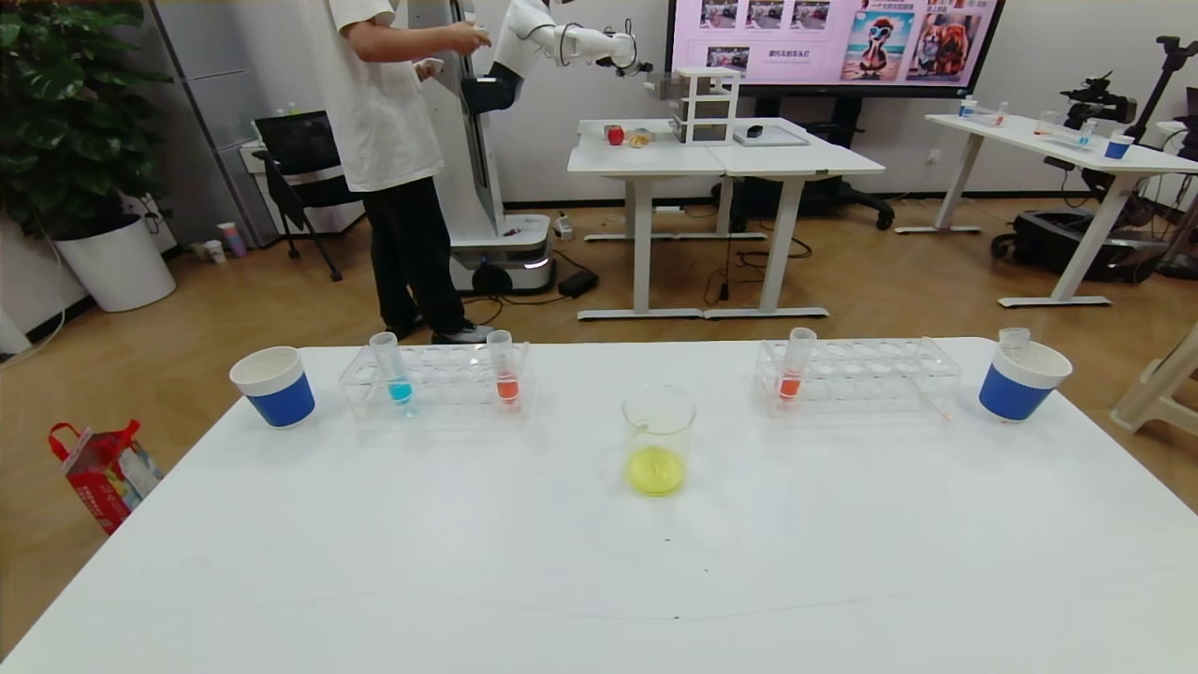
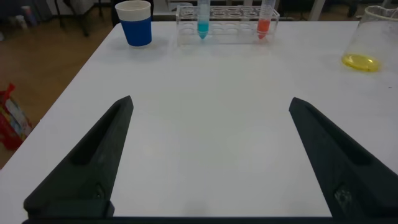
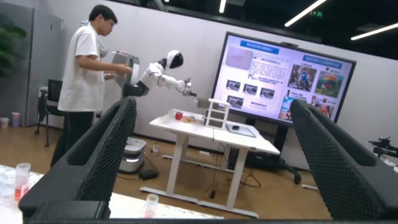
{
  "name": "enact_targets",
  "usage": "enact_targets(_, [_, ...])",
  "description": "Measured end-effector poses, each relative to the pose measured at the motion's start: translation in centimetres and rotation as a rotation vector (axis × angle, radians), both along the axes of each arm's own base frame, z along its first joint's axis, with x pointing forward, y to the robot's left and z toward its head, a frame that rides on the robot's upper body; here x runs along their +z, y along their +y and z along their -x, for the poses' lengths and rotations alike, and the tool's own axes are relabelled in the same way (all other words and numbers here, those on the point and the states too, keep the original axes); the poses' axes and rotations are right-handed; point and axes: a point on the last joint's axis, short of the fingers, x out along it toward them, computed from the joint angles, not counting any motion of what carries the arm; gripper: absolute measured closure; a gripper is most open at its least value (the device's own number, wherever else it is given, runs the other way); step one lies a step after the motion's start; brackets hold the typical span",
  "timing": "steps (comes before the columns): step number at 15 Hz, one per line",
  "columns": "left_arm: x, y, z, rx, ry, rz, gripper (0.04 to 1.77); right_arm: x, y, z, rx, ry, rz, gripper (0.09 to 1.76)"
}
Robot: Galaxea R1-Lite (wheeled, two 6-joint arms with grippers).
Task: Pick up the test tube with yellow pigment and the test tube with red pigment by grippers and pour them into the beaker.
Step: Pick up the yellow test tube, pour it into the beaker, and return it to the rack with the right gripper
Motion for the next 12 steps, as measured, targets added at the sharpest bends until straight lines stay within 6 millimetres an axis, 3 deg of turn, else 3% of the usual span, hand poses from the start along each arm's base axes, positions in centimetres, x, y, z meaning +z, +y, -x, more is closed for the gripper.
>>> enact_targets(2, [0.0,0.0,0.0,0.000,0.000,0.000,0.06,-1.6,-0.4,3.7,-0.024,-0.020,-0.006,0.11])
enact_targets(4, [0.0,0.0,0.0,0.000,0.000,0.000,0.06,-2.5,-0.7,5.7,-0.075,-0.107,-0.033,0.11])
enact_targets(7, [0.0,0.0,0.0,0.000,0.000,0.000,0.06,-3.5,-0.7,6.8,-0.126,-0.139,-0.012,0.11])
enact_targets(12, [0.0,0.0,0.0,0.000,0.000,0.000,0.06,-6.5,-0.3,8.4,-0.134,-0.031,0.031,0.11])
